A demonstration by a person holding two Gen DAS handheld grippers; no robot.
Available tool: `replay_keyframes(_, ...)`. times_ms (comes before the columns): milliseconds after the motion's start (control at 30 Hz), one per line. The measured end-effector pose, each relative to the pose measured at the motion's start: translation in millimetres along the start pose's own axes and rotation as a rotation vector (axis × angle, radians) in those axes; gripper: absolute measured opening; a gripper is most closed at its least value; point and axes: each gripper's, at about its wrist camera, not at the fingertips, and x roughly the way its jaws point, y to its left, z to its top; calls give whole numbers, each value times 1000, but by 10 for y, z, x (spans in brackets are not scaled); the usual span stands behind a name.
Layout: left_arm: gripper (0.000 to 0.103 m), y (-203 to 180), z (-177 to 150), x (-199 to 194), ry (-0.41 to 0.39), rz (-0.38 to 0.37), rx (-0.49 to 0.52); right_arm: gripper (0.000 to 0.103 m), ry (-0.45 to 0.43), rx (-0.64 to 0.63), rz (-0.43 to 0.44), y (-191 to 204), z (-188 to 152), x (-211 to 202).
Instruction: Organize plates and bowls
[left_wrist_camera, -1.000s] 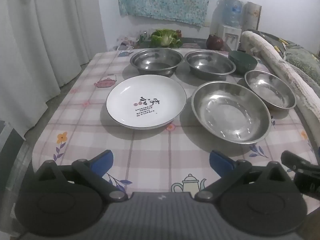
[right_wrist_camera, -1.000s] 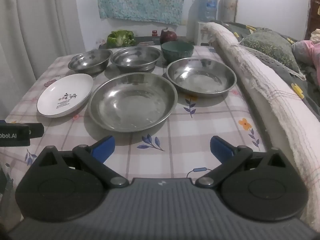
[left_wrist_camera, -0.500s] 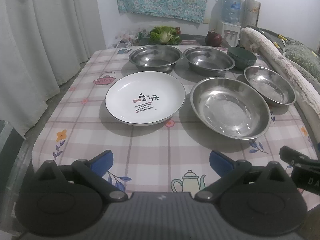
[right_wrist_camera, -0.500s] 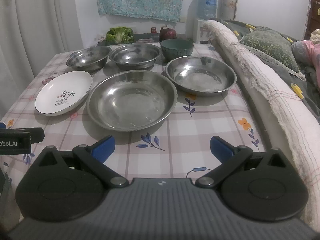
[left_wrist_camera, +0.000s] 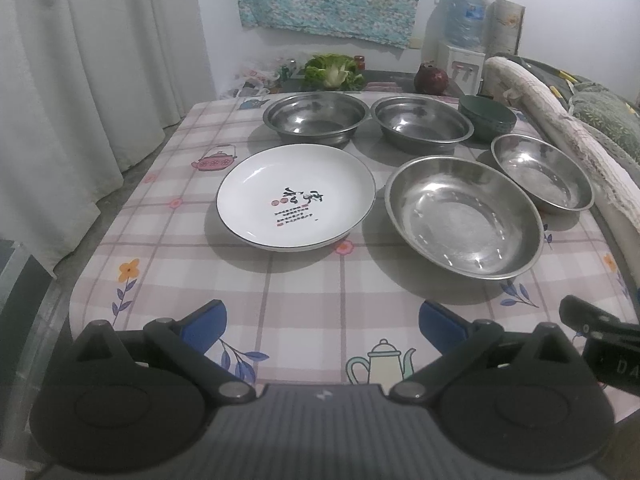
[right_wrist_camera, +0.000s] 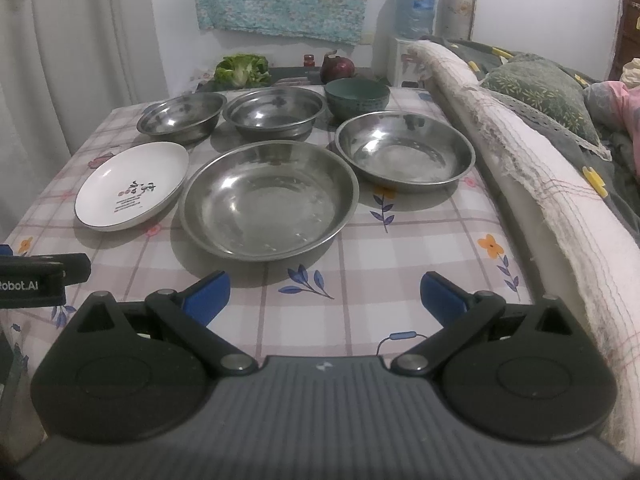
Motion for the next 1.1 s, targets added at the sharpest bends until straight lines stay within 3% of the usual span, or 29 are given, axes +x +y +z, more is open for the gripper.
replay_keyframes(1100, 103, 18, -25, 14, 7, 19, -10, 102, 2, -5, 5, 43, -24, -19)
